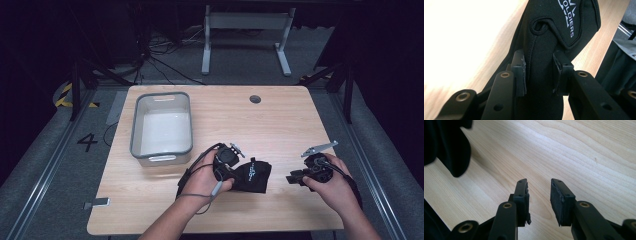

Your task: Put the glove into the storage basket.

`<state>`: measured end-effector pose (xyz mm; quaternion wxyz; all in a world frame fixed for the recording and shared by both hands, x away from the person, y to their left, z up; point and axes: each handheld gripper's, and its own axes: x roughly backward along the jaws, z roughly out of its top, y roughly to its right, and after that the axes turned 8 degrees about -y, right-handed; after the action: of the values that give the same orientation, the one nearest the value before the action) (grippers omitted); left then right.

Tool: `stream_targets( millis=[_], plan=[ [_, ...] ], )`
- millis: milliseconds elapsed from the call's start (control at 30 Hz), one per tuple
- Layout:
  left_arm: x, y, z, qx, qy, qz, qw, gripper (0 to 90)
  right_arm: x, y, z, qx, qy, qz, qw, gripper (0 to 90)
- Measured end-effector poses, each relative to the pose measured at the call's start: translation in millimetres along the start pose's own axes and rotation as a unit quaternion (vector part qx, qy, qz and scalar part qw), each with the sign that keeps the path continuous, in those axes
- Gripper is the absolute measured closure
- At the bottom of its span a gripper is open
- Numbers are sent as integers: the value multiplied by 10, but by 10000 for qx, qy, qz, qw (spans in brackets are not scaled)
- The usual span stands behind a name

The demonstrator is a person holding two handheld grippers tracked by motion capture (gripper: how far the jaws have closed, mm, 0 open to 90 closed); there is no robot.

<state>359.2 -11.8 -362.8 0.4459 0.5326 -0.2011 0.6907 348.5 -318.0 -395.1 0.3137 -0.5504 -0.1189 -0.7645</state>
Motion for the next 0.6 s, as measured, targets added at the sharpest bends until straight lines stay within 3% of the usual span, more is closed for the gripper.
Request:
stream_targets(
  millis=[300,333,433,600],
  plan=[
    [300,-91,-49,285,250,88,9992,677,-54,-23,99,125,-42,84,9999,678],
    [394,-136,-67,417,356,91,9985,677,-57,-20,107,137,-30,88,9999,678],
    [455,-178,-91,584,455,47,9972,676,-66,-15,121,130,-32,100,9999,678],
    [559,-269,-137,796,468,175,9956,676,-92,-4,178,175,-35,173,9997,678]
  ],
)
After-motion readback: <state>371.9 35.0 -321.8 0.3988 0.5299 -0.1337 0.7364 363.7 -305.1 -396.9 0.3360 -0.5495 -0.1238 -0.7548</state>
